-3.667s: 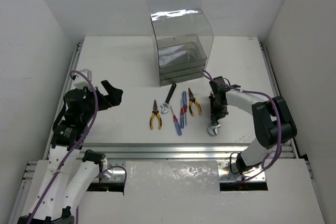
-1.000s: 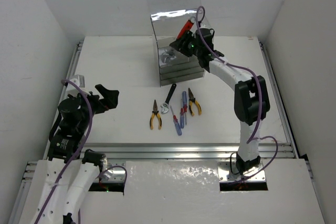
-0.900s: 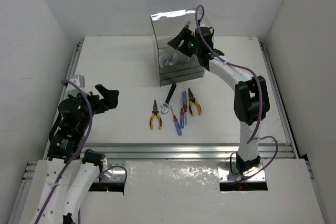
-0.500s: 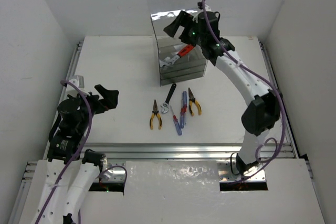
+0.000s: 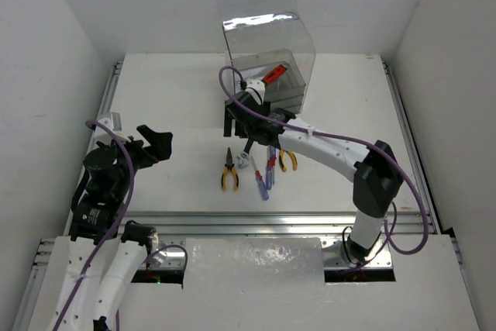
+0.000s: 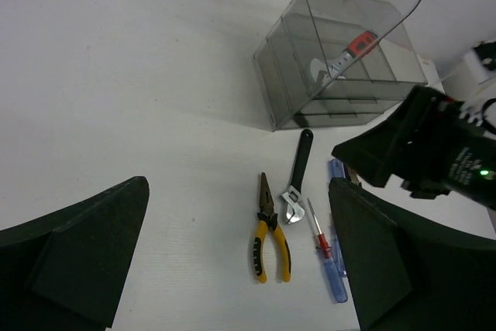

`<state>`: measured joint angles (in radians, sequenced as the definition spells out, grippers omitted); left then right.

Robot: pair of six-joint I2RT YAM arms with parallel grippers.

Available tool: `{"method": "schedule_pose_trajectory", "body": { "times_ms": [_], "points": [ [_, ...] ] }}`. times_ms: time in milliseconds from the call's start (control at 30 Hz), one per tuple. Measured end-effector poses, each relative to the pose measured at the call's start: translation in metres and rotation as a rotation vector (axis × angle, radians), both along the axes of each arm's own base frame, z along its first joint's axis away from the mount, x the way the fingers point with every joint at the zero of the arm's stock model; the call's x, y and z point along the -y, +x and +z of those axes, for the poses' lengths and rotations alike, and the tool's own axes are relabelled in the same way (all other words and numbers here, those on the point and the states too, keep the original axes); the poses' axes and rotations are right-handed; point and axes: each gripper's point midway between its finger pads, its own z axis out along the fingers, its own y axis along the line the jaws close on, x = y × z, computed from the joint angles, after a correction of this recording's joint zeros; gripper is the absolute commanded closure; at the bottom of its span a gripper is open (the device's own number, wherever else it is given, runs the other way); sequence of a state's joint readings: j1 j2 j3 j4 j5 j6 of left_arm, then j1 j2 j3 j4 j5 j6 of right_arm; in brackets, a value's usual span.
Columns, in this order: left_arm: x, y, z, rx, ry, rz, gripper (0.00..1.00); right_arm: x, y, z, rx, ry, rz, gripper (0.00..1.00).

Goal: Sort the tools into containers

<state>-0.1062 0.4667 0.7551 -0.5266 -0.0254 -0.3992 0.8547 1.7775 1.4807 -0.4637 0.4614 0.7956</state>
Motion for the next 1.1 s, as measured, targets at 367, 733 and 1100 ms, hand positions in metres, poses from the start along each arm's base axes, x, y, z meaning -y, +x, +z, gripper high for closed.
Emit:
{"method": "schedule_pose_trajectory", "body": {
  "times_ms": [367,733,1100],
  "points": [
    [0.002,-0.003,0.003,0.016,-0.003,-0.01,0.0,0.015,0.013,-0.116,-0.191,-0.194,-0.149,0.39],
    [0.004,-0.004,0.005,0.023,-0.004,-0.019,0.0,0.03,0.033,-0.157,-0.281,-0.171,-0.24,0.44],
    [0.006,-0.006,0.007,0.032,-0.005,-0.027,0.0,0.023,0.031,-0.17,-0.31,-0.099,-0.297,0.65]
  ]
}}
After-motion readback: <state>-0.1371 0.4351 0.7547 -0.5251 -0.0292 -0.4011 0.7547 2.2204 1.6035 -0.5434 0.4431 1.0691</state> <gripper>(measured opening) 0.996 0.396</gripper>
